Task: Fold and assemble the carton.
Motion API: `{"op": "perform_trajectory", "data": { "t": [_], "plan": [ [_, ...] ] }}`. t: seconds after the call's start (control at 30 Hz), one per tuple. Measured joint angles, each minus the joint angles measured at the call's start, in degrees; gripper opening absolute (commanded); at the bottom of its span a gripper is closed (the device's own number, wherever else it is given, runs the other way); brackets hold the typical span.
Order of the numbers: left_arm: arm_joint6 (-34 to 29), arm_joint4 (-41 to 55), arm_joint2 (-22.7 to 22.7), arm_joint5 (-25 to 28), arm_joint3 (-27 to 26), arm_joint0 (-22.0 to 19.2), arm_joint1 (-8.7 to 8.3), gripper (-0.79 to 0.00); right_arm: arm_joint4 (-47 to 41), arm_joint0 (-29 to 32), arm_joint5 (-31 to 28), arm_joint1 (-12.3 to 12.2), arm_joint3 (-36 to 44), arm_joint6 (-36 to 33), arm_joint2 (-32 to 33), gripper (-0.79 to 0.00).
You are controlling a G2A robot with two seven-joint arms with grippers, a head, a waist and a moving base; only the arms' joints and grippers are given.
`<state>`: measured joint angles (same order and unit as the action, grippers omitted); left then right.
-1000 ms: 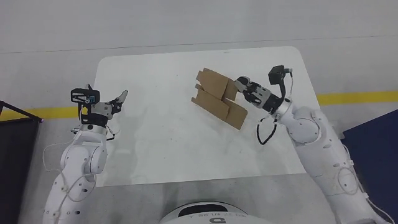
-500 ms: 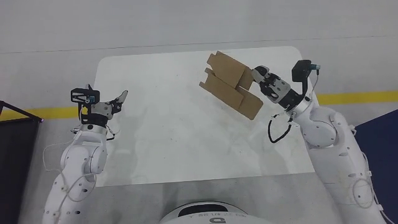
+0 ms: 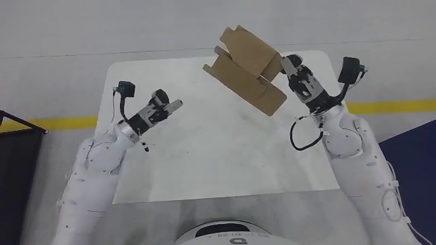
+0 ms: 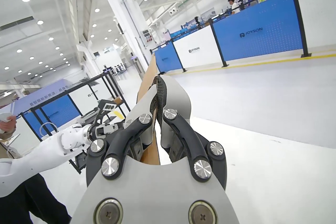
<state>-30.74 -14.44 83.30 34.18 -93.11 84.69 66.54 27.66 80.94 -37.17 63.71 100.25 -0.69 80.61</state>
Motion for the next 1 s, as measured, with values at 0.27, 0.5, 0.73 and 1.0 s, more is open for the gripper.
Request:
{"op": "perform_trajectory", "data": {
  "t": [0.27,0.5,0.73,1.0],
  "plan": [
    [-14.7,34.1,-4.8,1.2,8.2,-6.1,0.32,0.000,0.5,-1.1,0.0,0.5,-0.1,-0.6,-2.6,-0.785],
    [-19.9,43.0,-6.3,-1.0,11.4,-9.2,0.42,0.000,-1.7,-1.3,0.2,0.8,-0.9,-1.4,-3.5,-0.785],
    [-20.3,44.8,-10.7,-2.6,13.6,-12.3,1.26,-0.169,-2.1,-1.6,0.3,1.0,-0.9,-3.1,-4.8,-0.785],
    [-20.8,46.2,-12.3,-1.4,15.4,-14.6,1.73,-0.486,-2.5,-1.5,-0.4,1.1,-0.5,-4.3,-5.1,-0.785]
  ]
}}
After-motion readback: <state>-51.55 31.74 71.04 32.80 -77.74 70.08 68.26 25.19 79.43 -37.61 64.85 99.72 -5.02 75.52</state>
